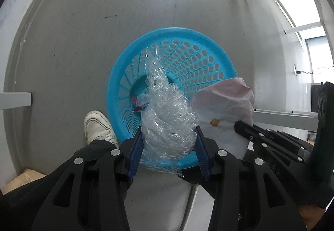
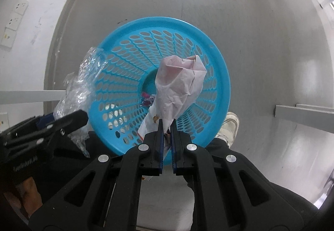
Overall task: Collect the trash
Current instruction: 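Carry both held bags off the table down over the blue basket, then open both tools to drop the bags into the blue basket, then raise both open tools back toward the table, then grasp the clear foil-capped bottle with the left tool while the right grasps the blue bag, then carry the bottle and blue bag off the table down over the basket, then open both tools to drop the bottle and blue bag into the basket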
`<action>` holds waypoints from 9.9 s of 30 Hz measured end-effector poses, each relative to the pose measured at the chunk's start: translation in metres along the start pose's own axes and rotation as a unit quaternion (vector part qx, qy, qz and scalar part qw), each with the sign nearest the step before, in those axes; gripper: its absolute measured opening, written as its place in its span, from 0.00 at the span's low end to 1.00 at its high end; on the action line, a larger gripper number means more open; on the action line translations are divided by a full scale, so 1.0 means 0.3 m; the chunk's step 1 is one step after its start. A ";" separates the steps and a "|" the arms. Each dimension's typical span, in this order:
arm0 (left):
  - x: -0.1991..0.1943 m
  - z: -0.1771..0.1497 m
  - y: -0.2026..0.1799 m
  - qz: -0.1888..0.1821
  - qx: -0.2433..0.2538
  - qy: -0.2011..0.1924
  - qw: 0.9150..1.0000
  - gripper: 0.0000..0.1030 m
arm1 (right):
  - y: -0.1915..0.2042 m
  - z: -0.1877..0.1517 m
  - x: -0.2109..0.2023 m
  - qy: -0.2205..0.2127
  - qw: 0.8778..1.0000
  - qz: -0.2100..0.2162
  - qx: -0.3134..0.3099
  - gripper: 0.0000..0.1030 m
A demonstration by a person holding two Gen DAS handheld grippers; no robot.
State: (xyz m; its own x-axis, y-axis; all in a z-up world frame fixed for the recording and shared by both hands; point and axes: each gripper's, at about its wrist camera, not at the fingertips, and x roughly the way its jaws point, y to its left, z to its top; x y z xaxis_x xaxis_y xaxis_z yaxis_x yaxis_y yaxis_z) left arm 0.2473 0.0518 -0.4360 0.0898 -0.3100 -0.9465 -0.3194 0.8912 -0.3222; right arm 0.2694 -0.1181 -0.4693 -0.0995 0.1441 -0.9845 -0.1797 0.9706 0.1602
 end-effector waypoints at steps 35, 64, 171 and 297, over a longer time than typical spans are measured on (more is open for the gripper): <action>-0.308 -0.181 -0.051 0.069 0.051 -0.139 0.987 0.64 | 0.029 -0.220 -0.334 -0.104 0.994 0.017 -0.002 0.46; -0.943 -0.736 -0.210 0.006 0.170 -0.340 0.925 0.85 | 0.027 -0.748 -1.049 -0.355 0.930 0.060 -0.068 0.70; -1.755 -0.149 -0.597 0.060 0.263 -0.456 0.848 0.00 | 0.121 -0.338 -1.666 -0.469 0.873 0.099 -0.087 0.34; -0.010 0.005 0.013 0.033 -0.022 -0.087 0.995 0.38 | -0.111 -0.046 0.021 0.017 0.994 0.036 0.105 0.59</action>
State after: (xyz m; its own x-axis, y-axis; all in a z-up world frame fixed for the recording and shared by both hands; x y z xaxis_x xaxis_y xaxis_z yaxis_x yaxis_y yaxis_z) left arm 0.2473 0.0568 -0.4345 0.2283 -0.1854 -0.9558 -0.3705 0.8913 -0.2614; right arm 0.2612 -0.1520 -0.4799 -0.1393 0.2118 -0.9673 0.0368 0.9773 0.2087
